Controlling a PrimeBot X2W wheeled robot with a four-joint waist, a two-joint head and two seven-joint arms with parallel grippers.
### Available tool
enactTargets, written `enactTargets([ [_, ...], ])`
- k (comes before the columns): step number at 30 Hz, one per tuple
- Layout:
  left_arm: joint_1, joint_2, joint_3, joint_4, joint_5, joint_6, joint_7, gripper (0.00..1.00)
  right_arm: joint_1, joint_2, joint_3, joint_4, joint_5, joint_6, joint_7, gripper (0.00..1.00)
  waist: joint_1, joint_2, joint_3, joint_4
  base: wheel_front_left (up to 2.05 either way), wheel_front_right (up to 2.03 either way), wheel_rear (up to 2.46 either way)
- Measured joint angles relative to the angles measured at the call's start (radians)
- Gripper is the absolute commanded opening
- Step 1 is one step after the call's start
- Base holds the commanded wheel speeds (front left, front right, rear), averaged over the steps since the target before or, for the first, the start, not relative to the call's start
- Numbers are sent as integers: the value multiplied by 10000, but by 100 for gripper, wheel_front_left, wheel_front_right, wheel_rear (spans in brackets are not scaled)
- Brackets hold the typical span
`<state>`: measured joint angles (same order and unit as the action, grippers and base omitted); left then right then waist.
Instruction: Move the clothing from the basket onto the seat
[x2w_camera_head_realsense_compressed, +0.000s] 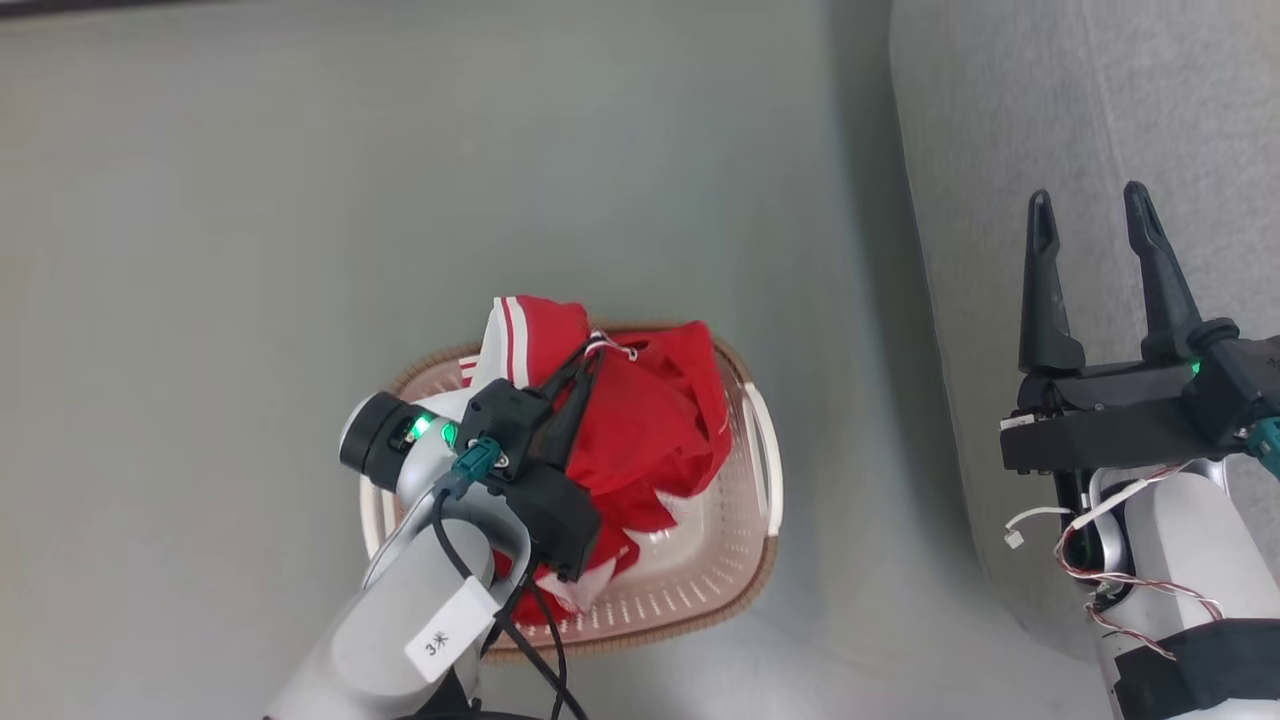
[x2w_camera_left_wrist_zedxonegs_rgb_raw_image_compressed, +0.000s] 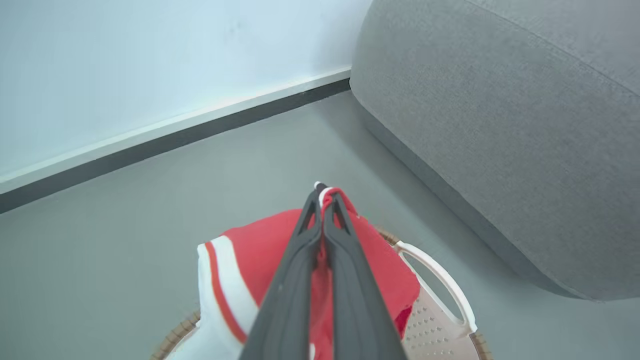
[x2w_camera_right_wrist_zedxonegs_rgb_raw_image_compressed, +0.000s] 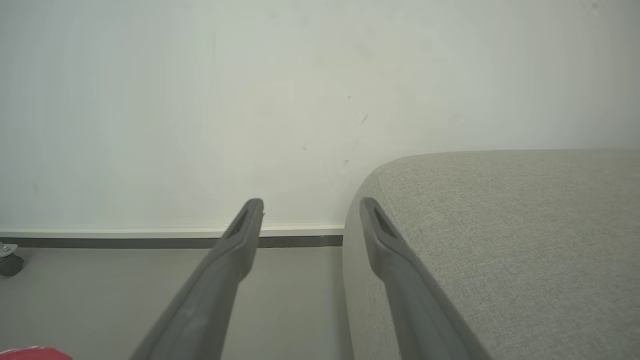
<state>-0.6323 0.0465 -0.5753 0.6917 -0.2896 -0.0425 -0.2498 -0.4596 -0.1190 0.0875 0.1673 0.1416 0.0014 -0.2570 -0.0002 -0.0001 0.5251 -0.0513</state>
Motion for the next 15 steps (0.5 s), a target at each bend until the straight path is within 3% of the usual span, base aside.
enactTargets([
  [15, -590, 372, 491, -853, -182, -474, 0, 0, 607, 121, -82, 911, 98, 259, 2, 100, -1, 0, -2004, 476, 0, 0, 0],
])
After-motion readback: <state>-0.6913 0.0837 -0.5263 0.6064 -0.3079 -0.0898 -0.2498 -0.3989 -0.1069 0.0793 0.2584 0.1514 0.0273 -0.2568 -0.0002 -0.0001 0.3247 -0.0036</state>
